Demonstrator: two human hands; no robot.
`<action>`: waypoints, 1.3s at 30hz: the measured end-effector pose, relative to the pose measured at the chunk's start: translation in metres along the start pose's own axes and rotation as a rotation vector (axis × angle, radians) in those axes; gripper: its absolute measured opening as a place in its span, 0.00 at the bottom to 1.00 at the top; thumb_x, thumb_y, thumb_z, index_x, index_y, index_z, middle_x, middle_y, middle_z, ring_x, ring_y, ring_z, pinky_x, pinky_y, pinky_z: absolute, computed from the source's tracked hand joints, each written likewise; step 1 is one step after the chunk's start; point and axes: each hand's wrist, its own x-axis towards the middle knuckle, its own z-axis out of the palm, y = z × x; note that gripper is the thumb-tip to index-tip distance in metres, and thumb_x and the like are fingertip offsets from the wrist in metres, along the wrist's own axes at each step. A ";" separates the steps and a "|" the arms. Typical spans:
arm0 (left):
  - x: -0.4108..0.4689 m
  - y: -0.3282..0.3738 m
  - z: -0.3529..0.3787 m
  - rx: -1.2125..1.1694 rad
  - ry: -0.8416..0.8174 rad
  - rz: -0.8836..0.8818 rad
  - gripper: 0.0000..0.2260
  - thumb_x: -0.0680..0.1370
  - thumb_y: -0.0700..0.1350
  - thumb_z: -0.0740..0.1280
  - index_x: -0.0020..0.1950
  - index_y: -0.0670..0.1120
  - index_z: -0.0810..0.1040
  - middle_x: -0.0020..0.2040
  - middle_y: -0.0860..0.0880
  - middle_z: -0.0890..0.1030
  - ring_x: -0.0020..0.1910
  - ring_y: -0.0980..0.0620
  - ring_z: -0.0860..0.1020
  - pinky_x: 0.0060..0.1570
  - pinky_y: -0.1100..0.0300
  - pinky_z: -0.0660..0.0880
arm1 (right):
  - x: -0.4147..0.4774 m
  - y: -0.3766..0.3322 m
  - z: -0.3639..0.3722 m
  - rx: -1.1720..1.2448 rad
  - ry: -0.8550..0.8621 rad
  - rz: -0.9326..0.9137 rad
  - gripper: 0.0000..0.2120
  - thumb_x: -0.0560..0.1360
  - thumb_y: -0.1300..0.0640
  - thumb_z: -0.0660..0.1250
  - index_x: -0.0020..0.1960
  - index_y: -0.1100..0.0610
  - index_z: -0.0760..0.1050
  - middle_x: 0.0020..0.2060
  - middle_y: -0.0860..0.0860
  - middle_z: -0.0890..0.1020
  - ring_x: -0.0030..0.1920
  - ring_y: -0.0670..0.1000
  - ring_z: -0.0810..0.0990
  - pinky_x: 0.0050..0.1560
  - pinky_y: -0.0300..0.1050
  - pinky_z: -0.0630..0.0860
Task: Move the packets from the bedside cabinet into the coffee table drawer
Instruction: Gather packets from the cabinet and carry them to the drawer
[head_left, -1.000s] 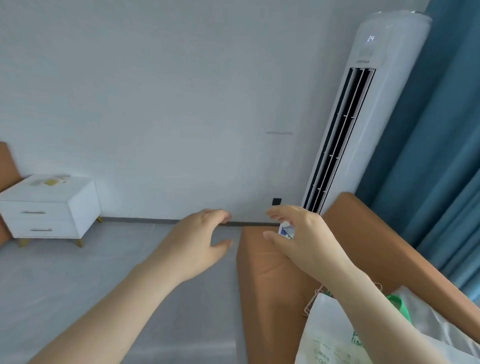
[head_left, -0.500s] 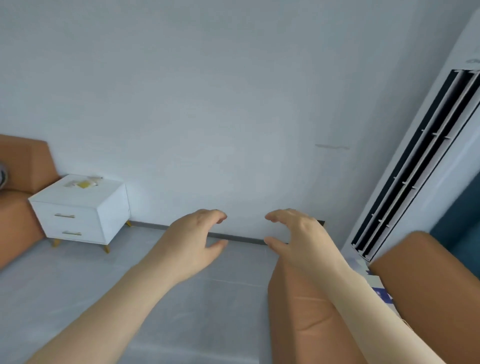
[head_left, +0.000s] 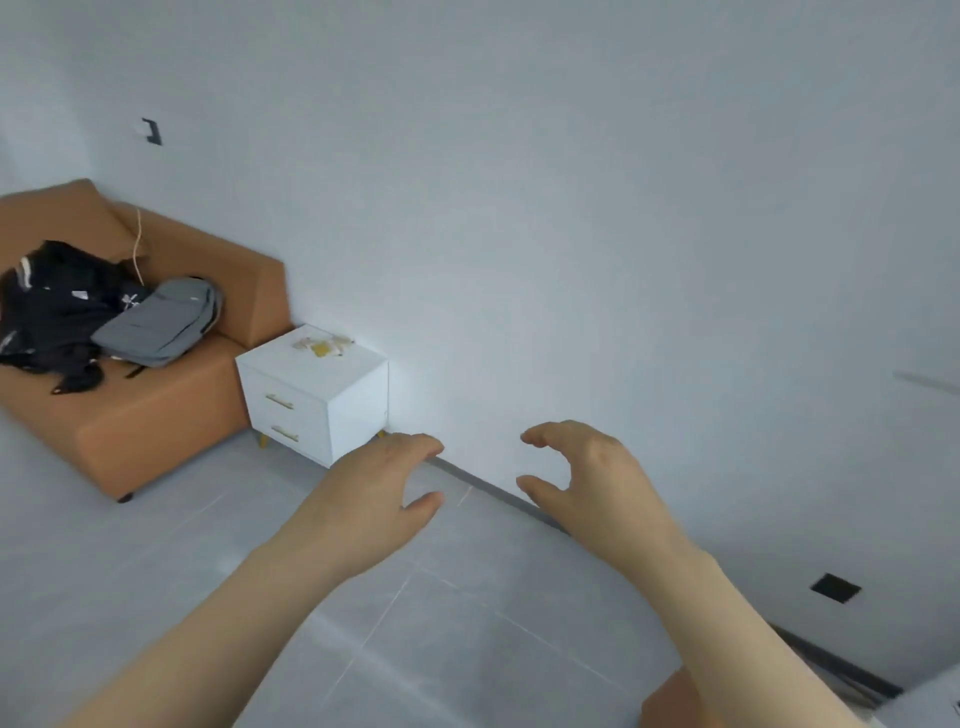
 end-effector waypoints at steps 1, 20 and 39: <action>0.008 -0.010 0.000 0.000 0.000 -0.030 0.19 0.77 0.52 0.66 0.67 0.54 0.70 0.61 0.58 0.74 0.59 0.58 0.72 0.54 0.66 0.67 | 0.018 0.000 0.008 0.015 -0.024 -0.021 0.19 0.77 0.51 0.67 0.67 0.48 0.72 0.62 0.41 0.76 0.64 0.43 0.72 0.60 0.34 0.67; 0.199 -0.298 -0.056 0.034 -0.015 -0.266 0.21 0.77 0.53 0.65 0.69 0.55 0.68 0.64 0.60 0.72 0.62 0.60 0.72 0.59 0.67 0.67 | 0.350 -0.071 0.184 0.126 -0.234 -0.074 0.20 0.76 0.50 0.67 0.67 0.47 0.71 0.62 0.40 0.76 0.62 0.41 0.72 0.59 0.31 0.64; 0.450 -0.500 -0.064 -0.010 -0.059 -0.427 0.19 0.76 0.52 0.66 0.67 0.54 0.70 0.61 0.59 0.74 0.58 0.60 0.72 0.57 0.68 0.67 | 0.681 -0.044 0.303 0.226 -0.353 -0.019 0.19 0.75 0.51 0.68 0.65 0.46 0.72 0.59 0.40 0.76 0.56 0.43 0.76 0.56 0.35 0.67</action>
